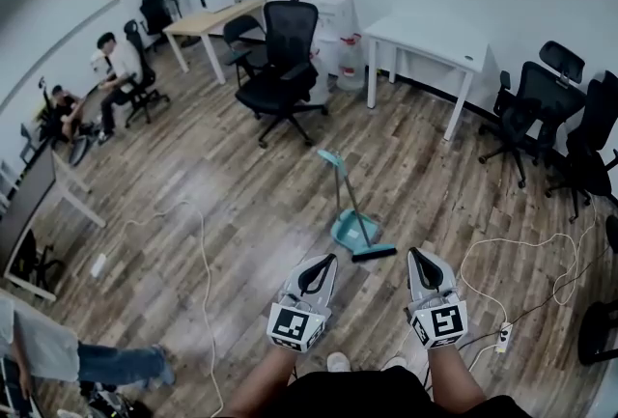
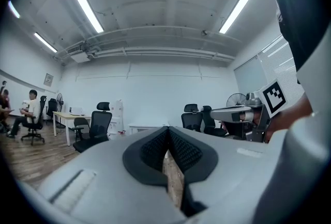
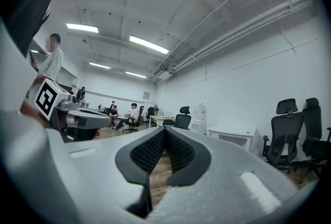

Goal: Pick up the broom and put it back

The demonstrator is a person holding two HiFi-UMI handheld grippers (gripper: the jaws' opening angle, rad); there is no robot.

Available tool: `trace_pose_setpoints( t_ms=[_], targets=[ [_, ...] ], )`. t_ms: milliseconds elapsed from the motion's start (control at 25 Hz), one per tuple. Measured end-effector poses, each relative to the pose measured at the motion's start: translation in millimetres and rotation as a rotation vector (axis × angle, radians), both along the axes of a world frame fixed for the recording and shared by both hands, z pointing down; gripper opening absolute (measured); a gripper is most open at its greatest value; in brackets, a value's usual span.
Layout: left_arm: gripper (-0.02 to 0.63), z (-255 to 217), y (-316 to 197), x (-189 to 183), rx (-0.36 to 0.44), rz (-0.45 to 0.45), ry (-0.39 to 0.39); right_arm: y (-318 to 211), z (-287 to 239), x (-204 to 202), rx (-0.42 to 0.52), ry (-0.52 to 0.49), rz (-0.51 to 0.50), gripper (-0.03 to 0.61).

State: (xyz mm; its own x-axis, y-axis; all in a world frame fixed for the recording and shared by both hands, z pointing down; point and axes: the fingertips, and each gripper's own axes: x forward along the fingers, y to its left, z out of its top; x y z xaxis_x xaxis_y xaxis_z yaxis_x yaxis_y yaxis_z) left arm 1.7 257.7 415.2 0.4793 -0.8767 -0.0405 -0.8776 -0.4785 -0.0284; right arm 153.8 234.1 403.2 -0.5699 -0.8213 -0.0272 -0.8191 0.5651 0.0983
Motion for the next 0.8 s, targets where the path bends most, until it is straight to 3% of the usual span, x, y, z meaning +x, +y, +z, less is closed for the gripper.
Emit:
trace_pose_setpoints(
  t_ms=[400,800],
  targets=[
    [0.018,-0.5,-10.5,-19.4,-0.001,-0.013,0.000,-13.0,-0.8,-26.1,0.004,0.023,-0.039,0.003],
    [0.018,3.4,-78.0,-23.3,-0.015,-0.040,-0.014,-87.0,2.5,-34.8,-0.012,0.012,-0.076,0.003]
  ],
)
